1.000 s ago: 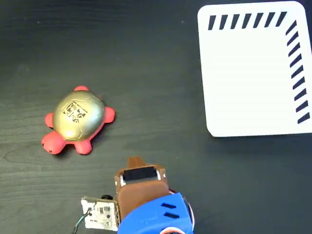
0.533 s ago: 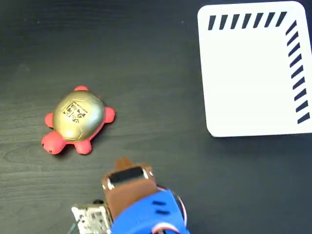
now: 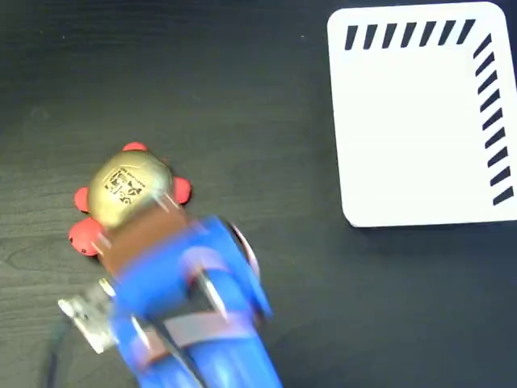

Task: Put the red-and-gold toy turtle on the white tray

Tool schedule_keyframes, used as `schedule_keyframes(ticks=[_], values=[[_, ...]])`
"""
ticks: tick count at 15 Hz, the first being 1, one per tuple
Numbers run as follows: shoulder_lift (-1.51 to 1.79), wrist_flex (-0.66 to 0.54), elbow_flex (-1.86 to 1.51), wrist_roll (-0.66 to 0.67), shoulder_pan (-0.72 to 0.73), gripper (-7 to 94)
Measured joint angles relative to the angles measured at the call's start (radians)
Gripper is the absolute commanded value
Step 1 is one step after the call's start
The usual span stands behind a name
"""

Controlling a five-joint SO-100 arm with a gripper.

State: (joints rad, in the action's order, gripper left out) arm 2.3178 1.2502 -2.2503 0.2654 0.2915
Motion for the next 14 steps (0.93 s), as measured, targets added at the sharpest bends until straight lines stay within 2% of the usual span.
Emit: schedule_keyframes(ticks=[4, 6, 9, 13, 14], values=[[-0.365, 0.123, 0.354, 0.035, -0.044, 0], [-0.511, 0.202, 0.517, 0.104, -0.040, 1], [-0.689, 0.319, 0.673, 0.206, -0.014, 28], [-0.775, 0.351, 0.690, 0.224, -0.012, 49], [-0.787, 0.351, 0.690, 0.239, -0.014, 51]])
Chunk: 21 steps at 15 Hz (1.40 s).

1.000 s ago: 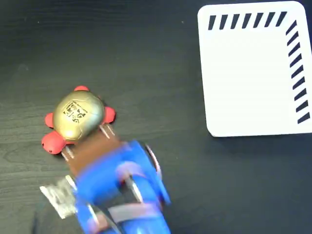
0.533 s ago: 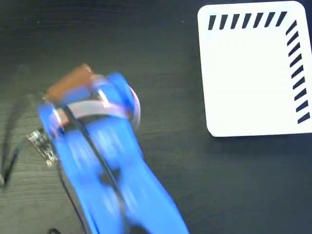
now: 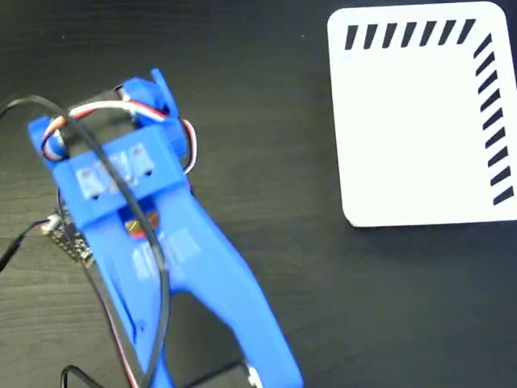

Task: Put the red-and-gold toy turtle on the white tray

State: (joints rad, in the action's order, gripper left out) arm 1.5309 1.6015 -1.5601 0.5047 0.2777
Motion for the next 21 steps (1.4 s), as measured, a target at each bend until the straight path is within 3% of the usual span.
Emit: schedule_keyframes(ticks=[7, 21], values=[[-0.114, -0.017, 0.040, 0.120, -0.028, 51], [-0.227, -0.255, -0.121, 0.095, -0.025, 50]])
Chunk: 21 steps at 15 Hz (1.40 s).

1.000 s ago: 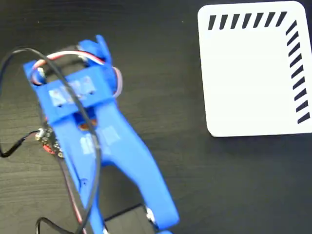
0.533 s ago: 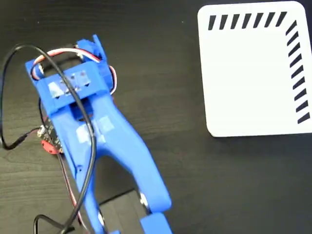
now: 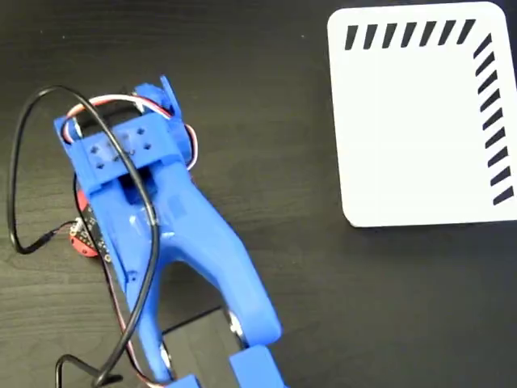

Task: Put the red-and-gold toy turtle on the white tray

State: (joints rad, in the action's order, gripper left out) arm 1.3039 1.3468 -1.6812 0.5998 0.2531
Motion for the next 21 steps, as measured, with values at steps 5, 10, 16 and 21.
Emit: schedule_keyframes(ticks=[5, 10, 16, 21], values=[[0.008, -0.035, -0.026, -0.020, 0.000, 22], [0.008, -0.044, -0.015, -0.043, 0.008, 0], [0.005, 0.012, 0.031, -0.135, 0.006, 0], [0.092, 0.114, 0.230, -0.391, 0.017, 0]])
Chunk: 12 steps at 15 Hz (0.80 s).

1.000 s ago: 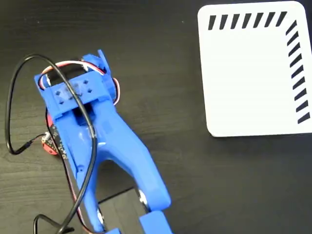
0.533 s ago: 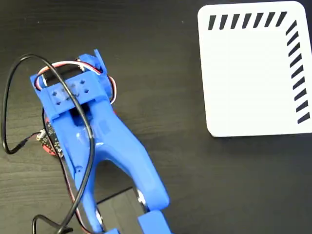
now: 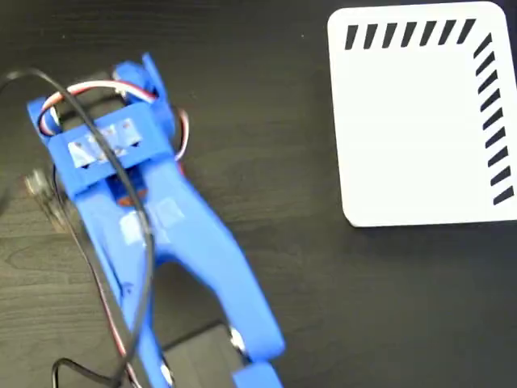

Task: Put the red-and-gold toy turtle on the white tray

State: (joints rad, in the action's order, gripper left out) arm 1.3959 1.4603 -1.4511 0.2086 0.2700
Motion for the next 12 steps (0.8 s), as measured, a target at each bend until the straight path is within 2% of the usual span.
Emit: schedule_keyframes(ticks=[3, 7, 10, 12], values=[[0.100, 0.003, 0.080, -0.152, -0.018, 0], [0.179, 0.003, 0.143, -0.249, -0.132, 0], [0.199, 0.054, 0.192, -0.212, -0.288, 0], [0.187, 0.120, 0.261, -0.118, -0.422, 0]])
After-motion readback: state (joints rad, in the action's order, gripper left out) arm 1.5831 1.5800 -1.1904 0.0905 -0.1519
